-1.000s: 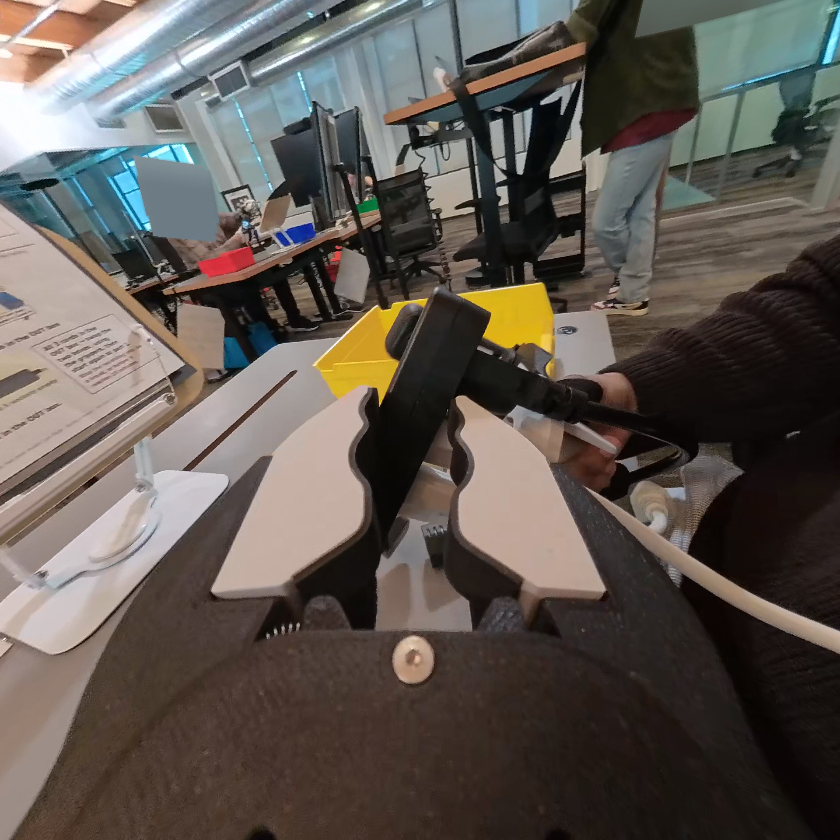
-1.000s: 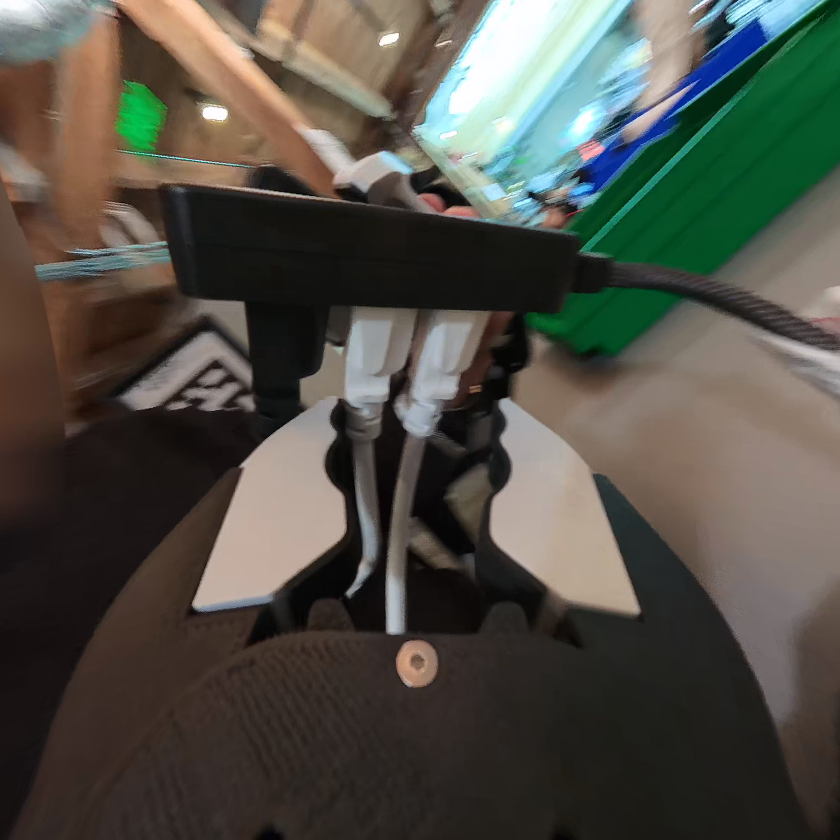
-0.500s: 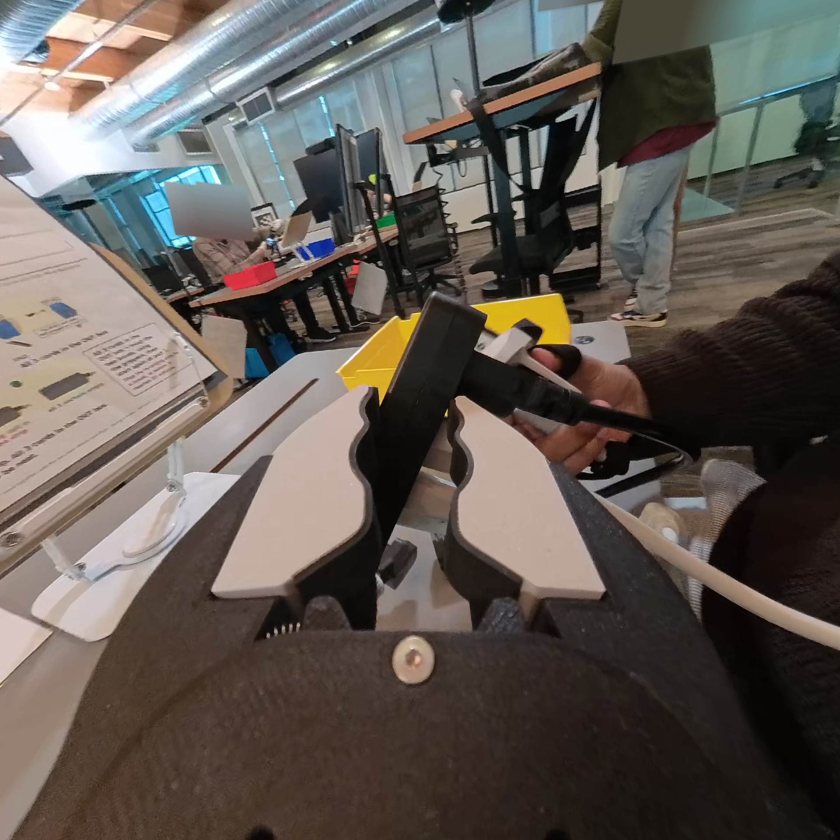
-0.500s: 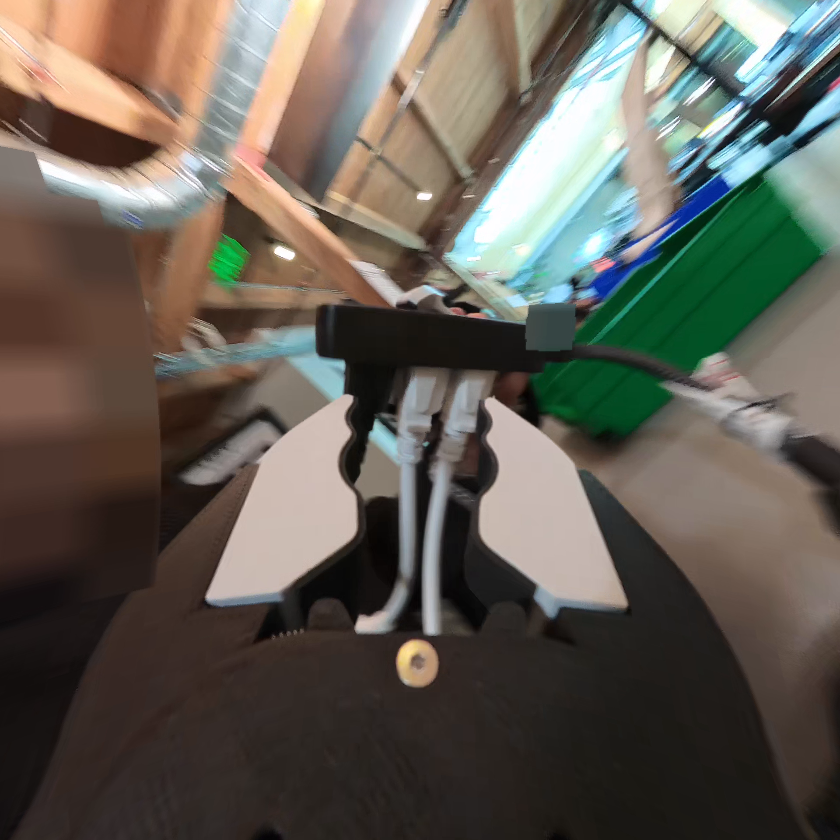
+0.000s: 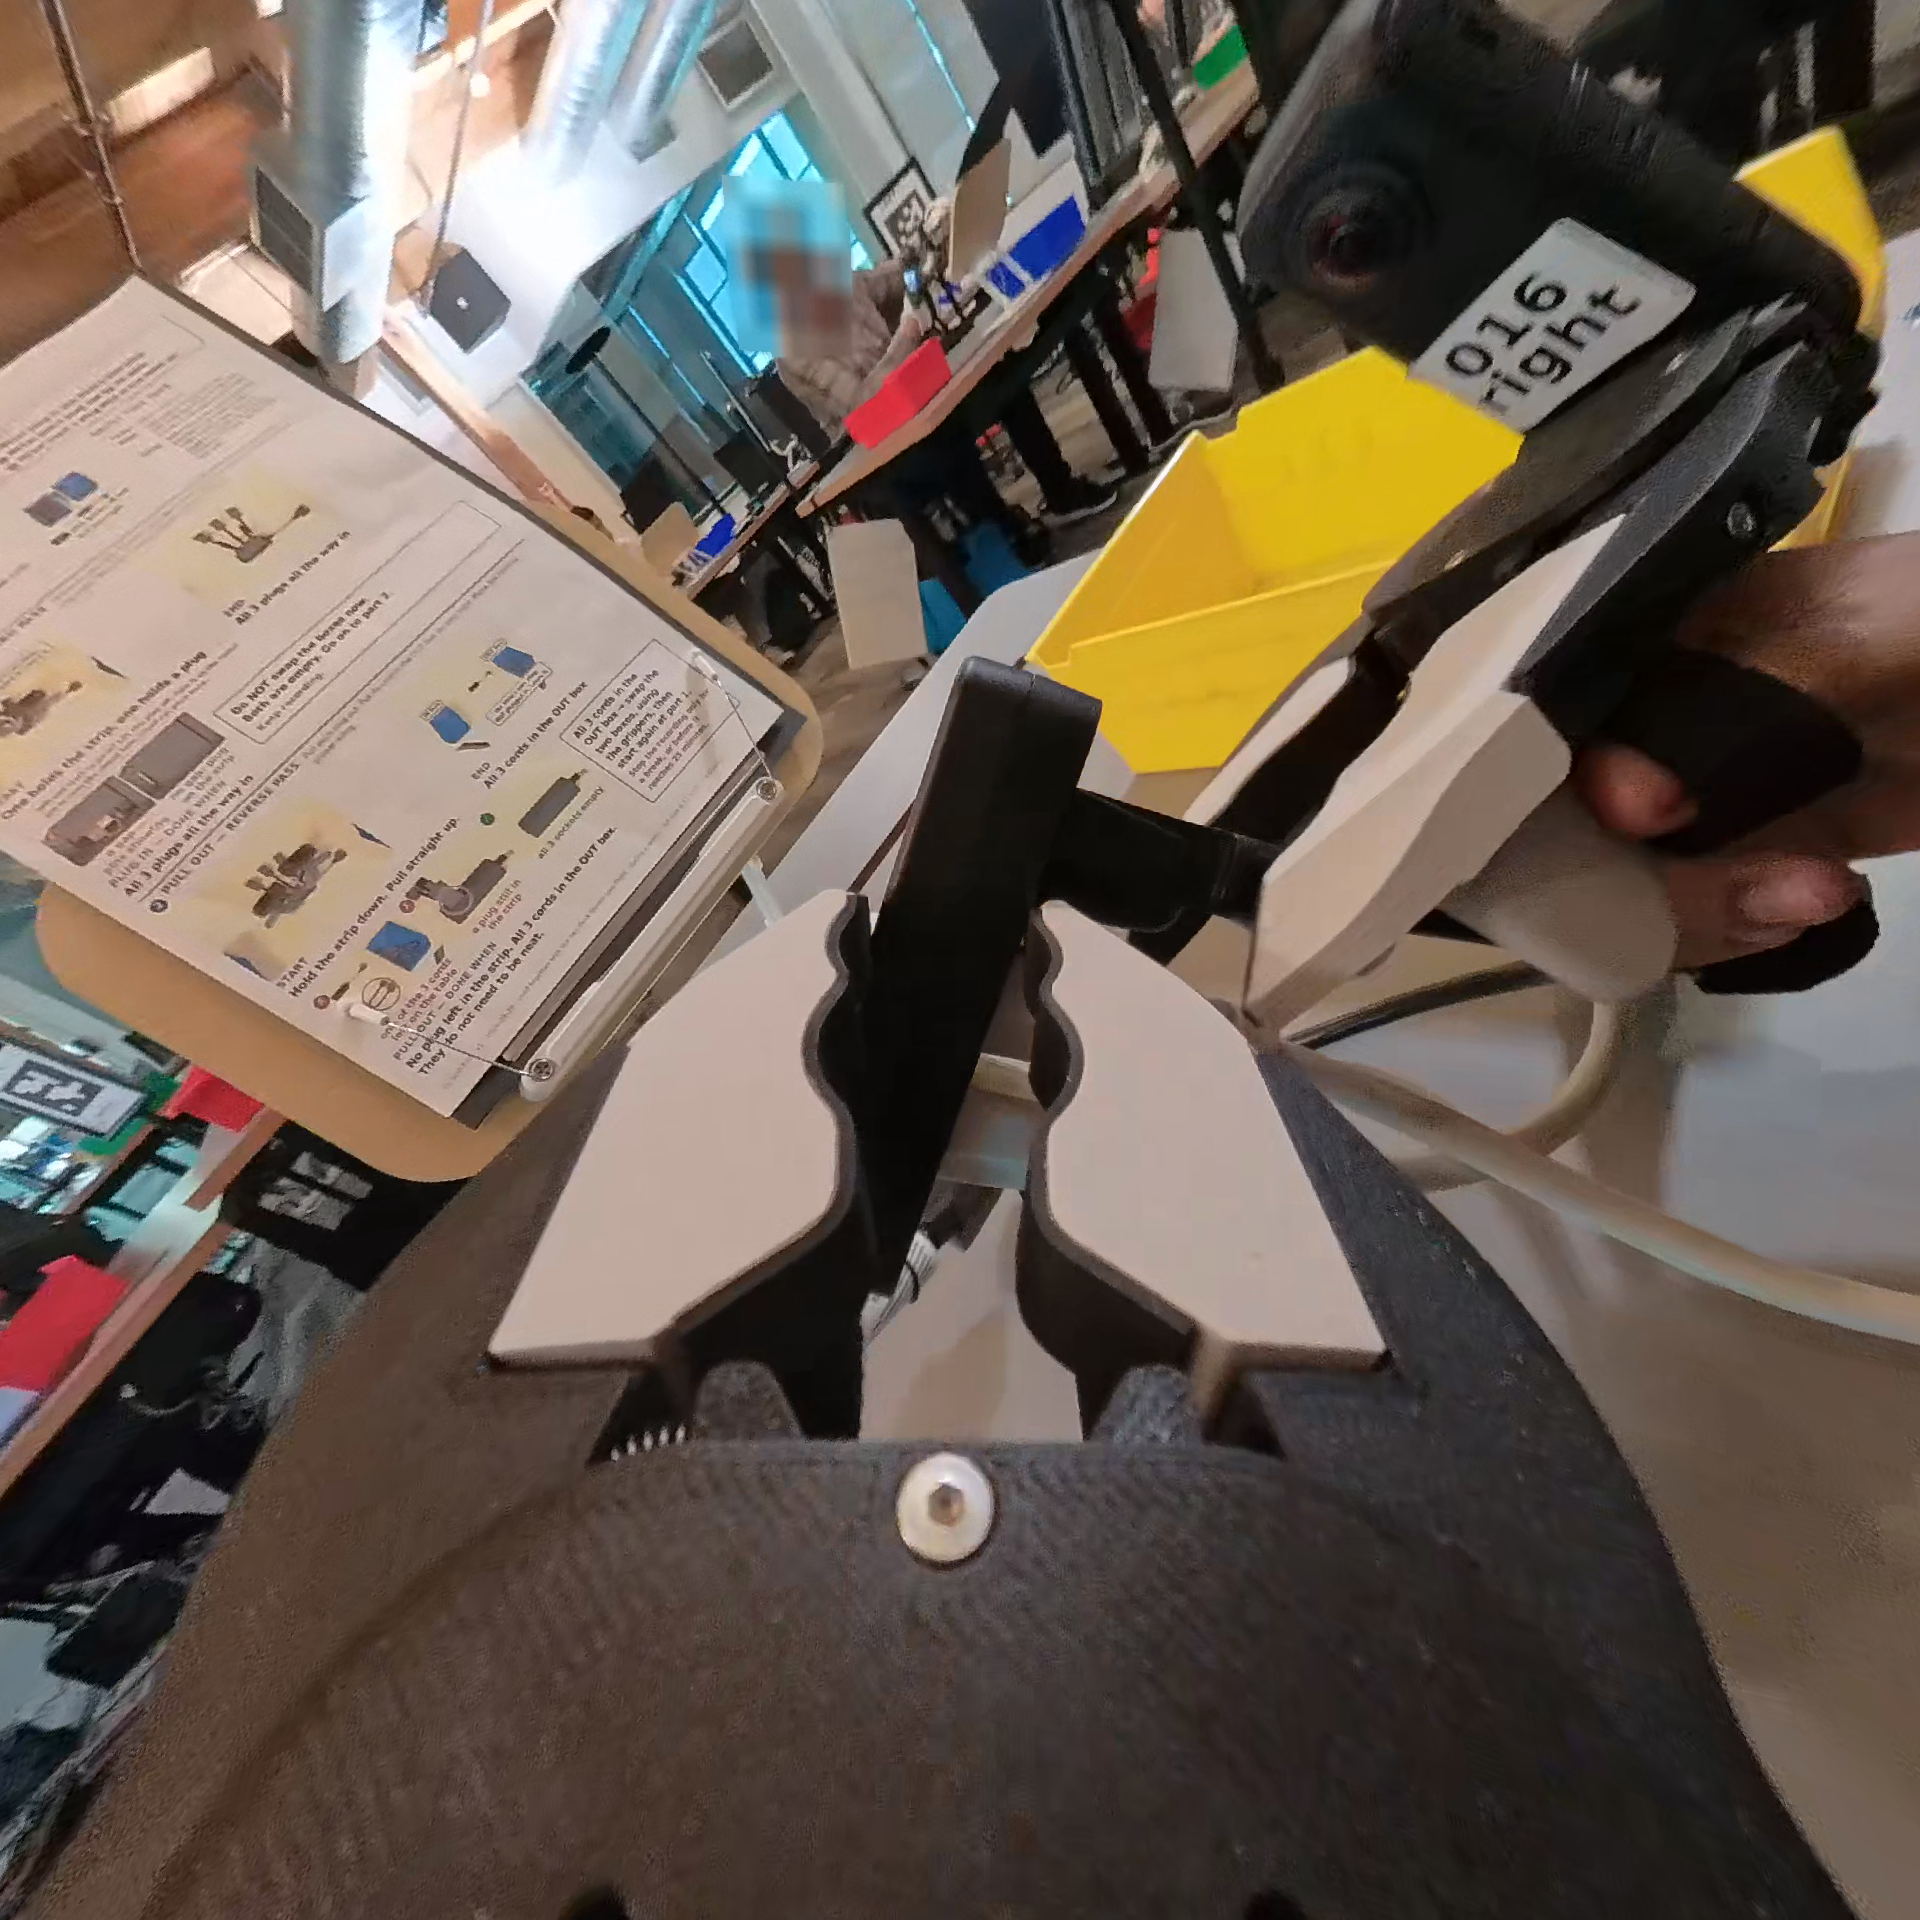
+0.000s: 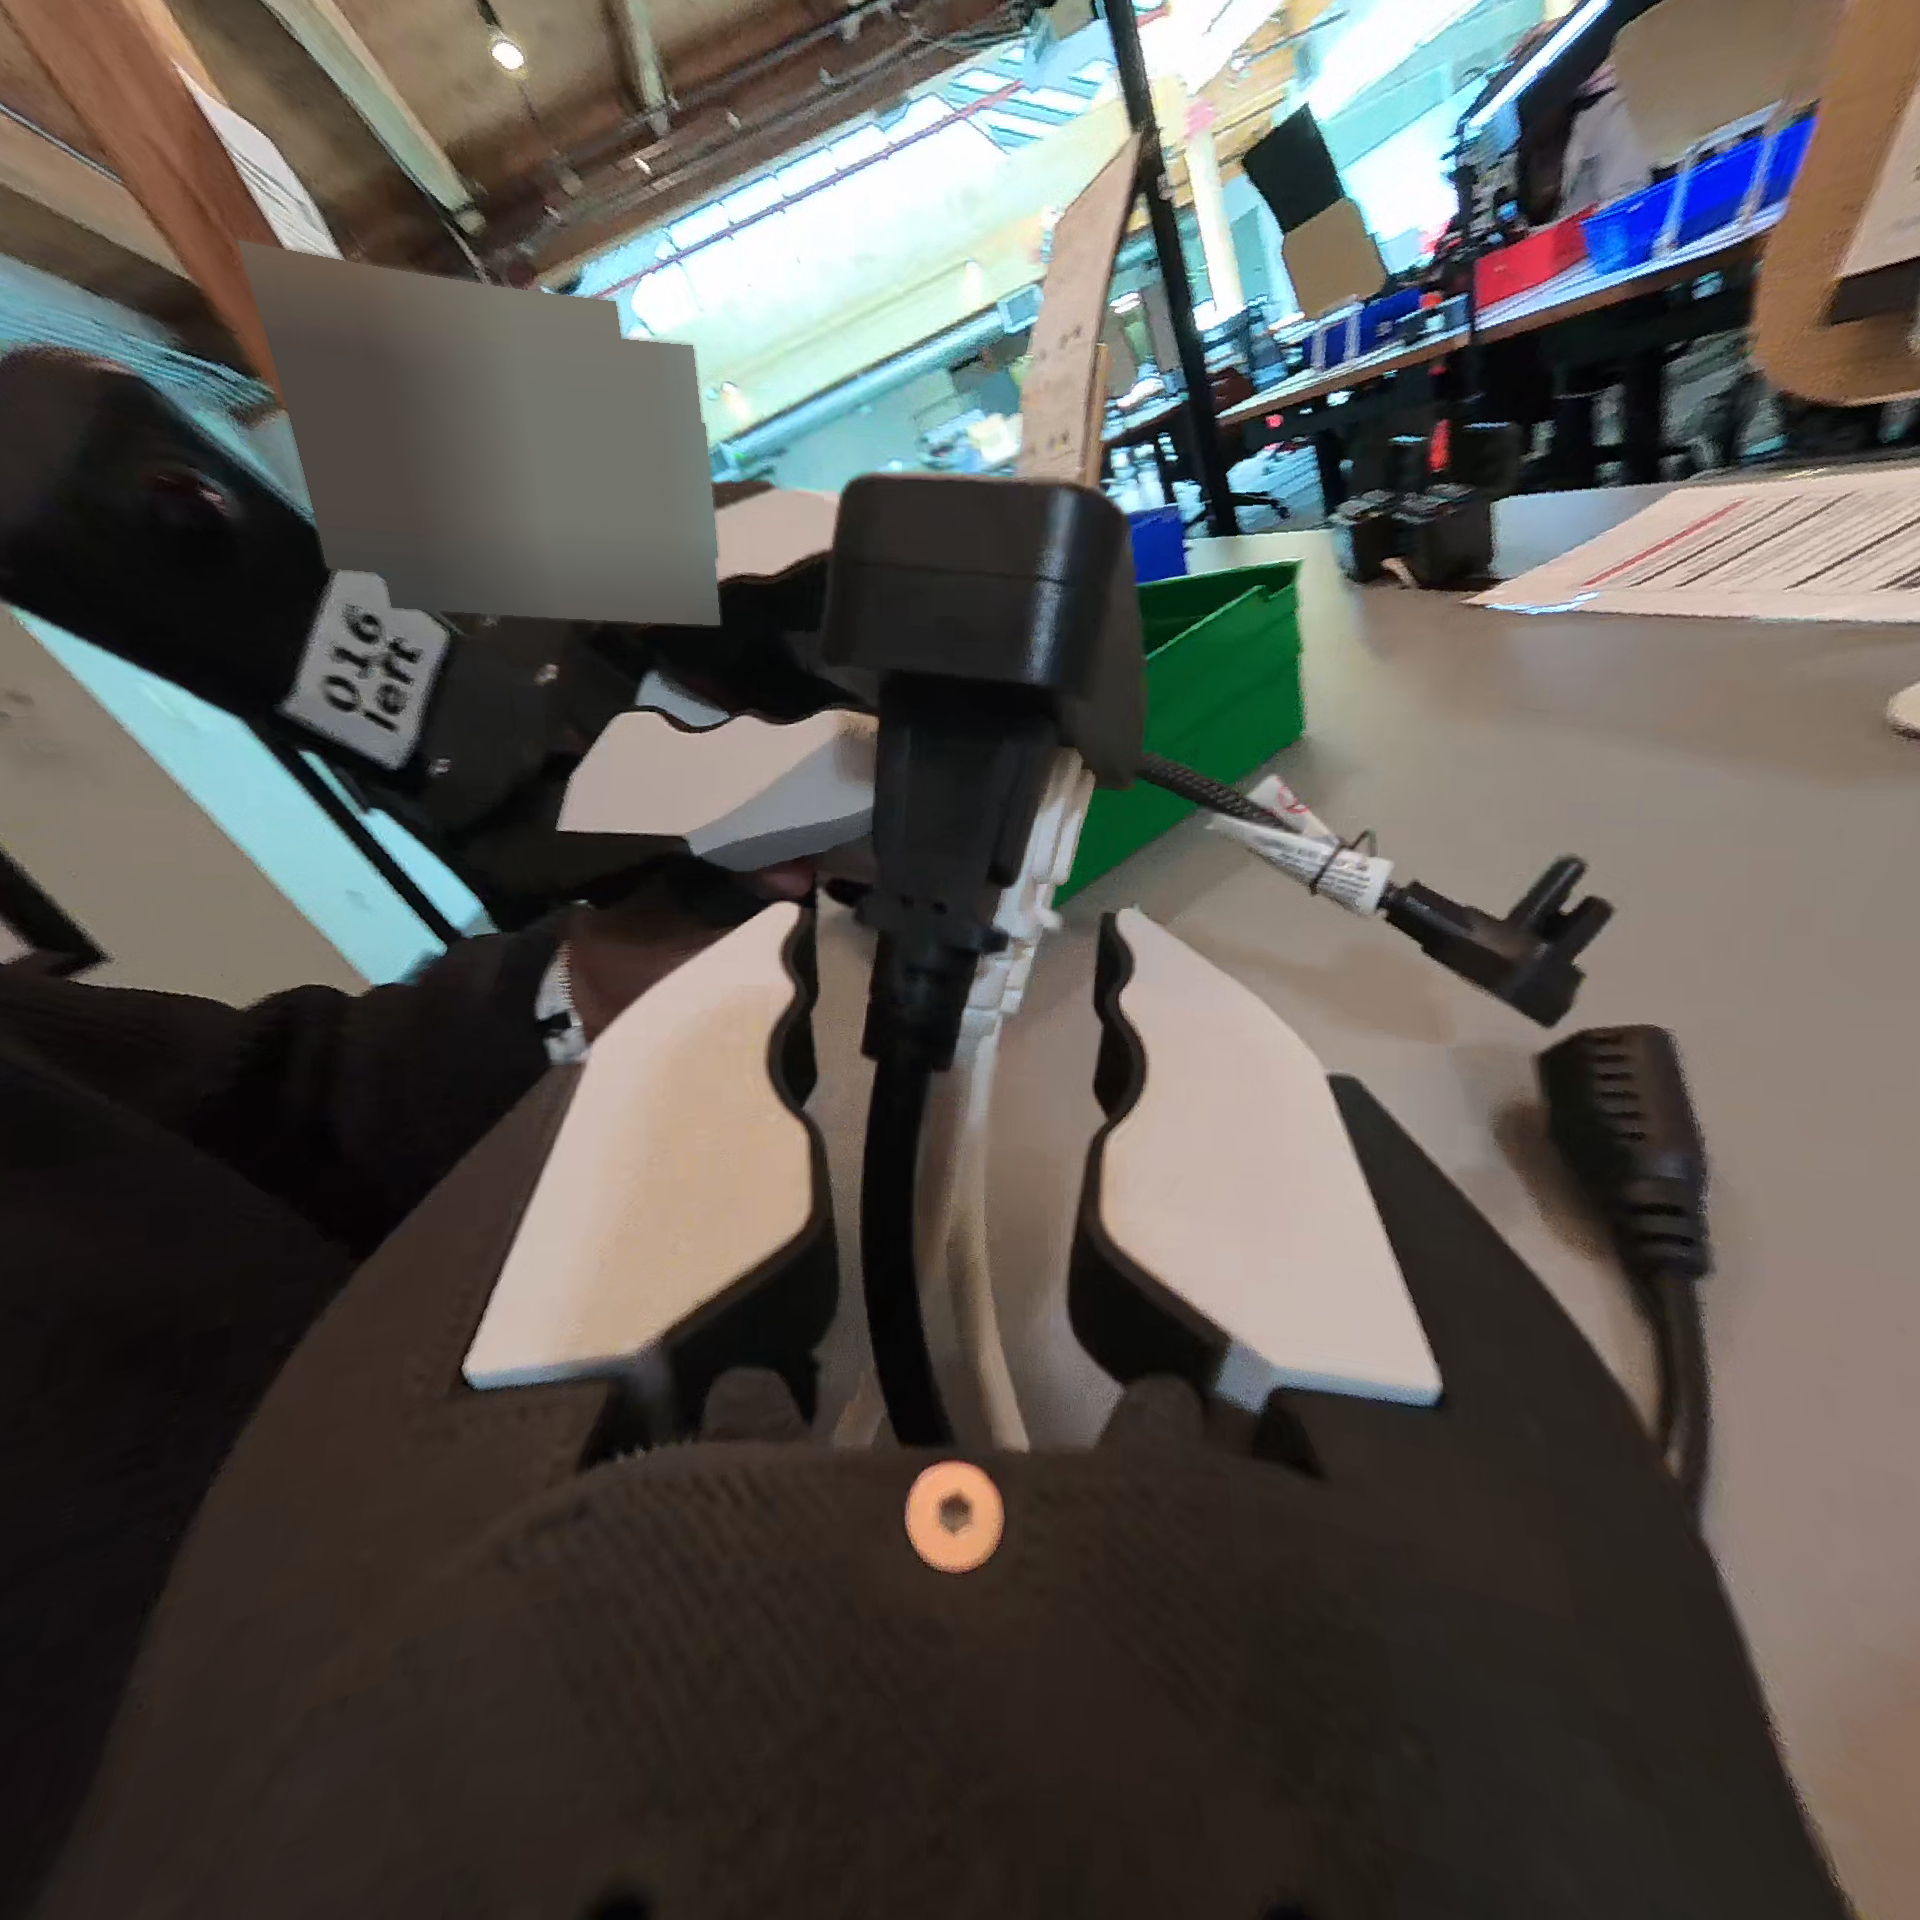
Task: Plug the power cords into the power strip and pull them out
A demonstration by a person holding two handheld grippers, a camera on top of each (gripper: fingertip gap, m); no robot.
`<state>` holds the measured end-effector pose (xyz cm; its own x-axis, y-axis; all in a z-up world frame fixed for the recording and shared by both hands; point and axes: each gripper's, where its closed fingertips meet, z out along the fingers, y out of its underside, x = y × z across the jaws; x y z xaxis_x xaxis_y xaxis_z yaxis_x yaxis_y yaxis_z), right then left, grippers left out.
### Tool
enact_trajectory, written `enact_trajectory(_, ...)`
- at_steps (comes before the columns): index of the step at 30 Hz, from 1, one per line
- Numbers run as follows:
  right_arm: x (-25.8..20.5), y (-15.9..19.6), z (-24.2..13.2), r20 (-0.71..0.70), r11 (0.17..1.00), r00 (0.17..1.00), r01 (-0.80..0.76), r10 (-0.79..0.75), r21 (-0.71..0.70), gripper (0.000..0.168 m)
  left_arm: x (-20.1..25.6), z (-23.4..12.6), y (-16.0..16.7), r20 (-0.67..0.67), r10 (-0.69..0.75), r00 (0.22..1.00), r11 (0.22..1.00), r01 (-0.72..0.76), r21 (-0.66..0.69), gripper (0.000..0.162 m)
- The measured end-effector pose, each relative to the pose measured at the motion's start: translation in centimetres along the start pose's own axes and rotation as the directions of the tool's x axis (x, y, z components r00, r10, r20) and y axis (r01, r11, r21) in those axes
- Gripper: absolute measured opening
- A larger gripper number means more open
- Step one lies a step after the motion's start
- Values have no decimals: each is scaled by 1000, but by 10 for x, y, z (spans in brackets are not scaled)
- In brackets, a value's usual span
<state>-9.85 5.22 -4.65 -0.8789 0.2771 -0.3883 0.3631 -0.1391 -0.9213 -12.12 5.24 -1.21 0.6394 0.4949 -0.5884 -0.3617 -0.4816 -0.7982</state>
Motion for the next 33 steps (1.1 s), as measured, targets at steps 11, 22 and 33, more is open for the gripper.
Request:
enact_trajectory(11, 15, 14, -3, -144, 974, 971, 167, -189, -153, 22, 9, 9, 12, -47, 11, 999, 998, -14, -58, 28)
enact_trajectory(22, -2, 38, -2, 56, 904, 951, 306, -304, -298, 22, 21, -10, 18, -441, -227, 868, 974, 210, -88, 146)
enact_trajectory(33, -24, 66, -15, 290, 786, 879, 470, -378, -402, 23, 90, -29, 17, -791, -297, 536, 932, 345, -116, 105)
